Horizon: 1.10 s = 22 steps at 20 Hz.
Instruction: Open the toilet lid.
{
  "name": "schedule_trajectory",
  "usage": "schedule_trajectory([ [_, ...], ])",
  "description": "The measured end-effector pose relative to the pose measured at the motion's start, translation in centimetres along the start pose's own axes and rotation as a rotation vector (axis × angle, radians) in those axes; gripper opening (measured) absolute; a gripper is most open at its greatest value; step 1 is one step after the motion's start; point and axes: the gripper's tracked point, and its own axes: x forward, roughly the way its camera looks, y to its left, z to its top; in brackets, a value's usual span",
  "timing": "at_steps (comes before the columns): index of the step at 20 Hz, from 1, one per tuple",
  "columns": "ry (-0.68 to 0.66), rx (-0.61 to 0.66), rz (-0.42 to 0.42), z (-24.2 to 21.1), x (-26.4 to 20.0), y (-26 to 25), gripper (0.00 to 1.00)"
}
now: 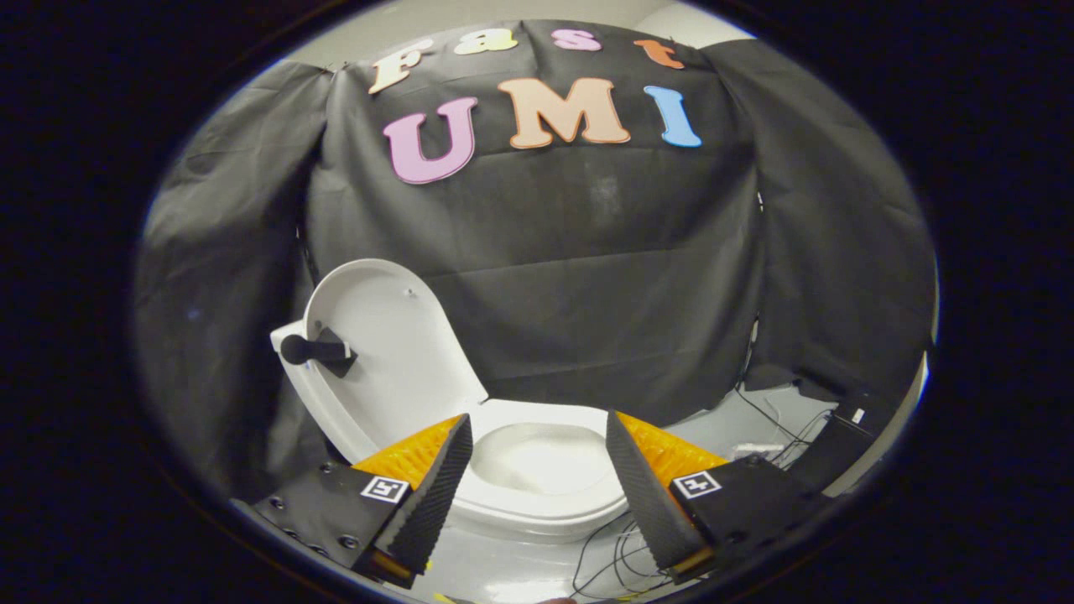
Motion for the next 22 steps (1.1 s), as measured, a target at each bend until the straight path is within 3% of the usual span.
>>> schedule_trajectory([
  [6, -0.083, -0.046, -0.005, 1.7, -1.6, -0.7, 0.98],
  [22, -0.115, 0.038, -0.042, 2.1, -1.9, -3.6, 0.97],
])
